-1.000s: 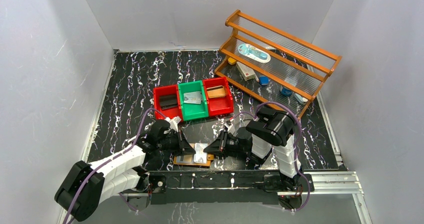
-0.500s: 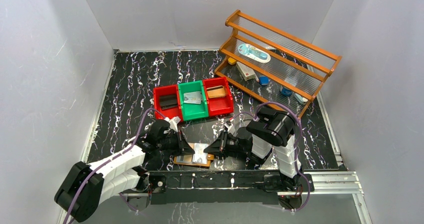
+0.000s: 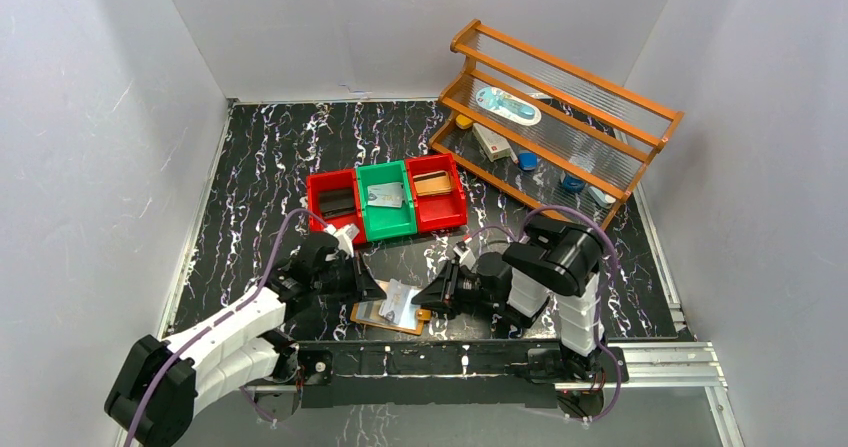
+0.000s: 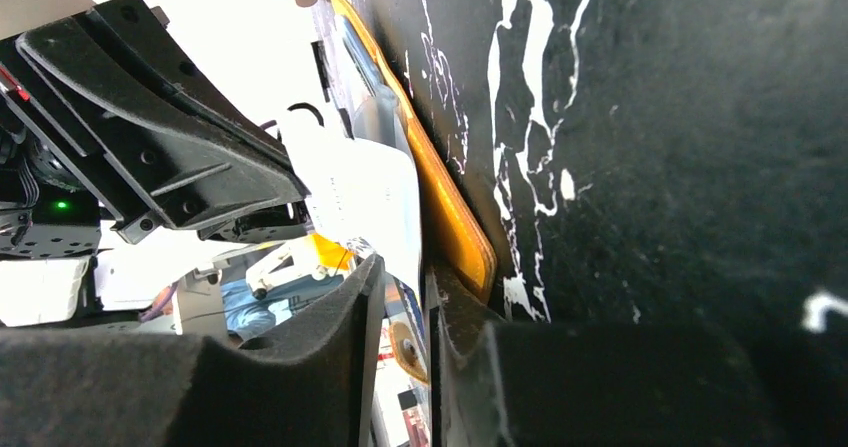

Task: Take the credit cards out of the card holder

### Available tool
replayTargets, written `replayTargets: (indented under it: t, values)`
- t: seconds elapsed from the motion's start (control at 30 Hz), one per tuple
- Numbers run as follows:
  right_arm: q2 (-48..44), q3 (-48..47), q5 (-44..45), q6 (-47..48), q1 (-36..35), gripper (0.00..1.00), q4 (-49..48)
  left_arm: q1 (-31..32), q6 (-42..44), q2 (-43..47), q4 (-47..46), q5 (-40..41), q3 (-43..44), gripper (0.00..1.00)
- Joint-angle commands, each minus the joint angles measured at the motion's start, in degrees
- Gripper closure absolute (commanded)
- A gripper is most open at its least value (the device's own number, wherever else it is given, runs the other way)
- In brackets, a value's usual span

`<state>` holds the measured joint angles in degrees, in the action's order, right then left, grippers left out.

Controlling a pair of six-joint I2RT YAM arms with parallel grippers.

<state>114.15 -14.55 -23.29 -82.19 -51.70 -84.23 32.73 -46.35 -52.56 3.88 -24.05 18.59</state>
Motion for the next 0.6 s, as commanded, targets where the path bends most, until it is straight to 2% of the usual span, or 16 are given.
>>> replayTargets:
  t: [0.0, 0.1, 0.2, 0.23, 0.3, 0.37, 0.47, 0.57]
  values:
    - [-7.59, -0.64, 1.39, 3.82, 0.37, 0.67, 13.79, -0.34, 1.09, -1.14, 0.28, -1.63, 1.34, 1.00]
    - [-17.96, -4.03, 6.13, 10.55, 0.38, 0.60, 37.30, -0.35, 0.98, -1.73, -0.20, -1.95, 1.21, 1.00]
    - [-26.91, -11.96, 14.25, 17.00, 0.29, 0.50, 62.61, -0.36, 0.99, -2.20, -0.70, -2.03, 0.95, 1.00]
    - [-29.21, -13.51, 17.03, 18.42, 0.29, 0.48, 68.27, -0.34, 0.92, -2.25, -1.04, -2.16, 0.76, 1.00]
    - [-32.99, -15.64, 20.08, 20.60, 0.29, 0.46, 74.64, -0.38, 0.47, -2.58, -2.44, -2.58, 0.30, 1.00]
    - [-34.82, -17.48, 20.30, 22.55, 0.29, 0.50, 76.42, -0.38, -0.06, -3.08, -3.68, -3.15, 0.14, 1.00]
    - [-33.88, -20.06, 17.17, 23.65, -0.48, 0.57, 76.23, -0.33, -0.49, -3.83, -4.63, -3.59, 0.04, 1.00]
    - [-32.79, -22.89, 20.08, 23.62, -2.71, 0.58, 79.45, -0.36, -0.59, -4.23, -5.06, -3.68, 0.04, 1.00]
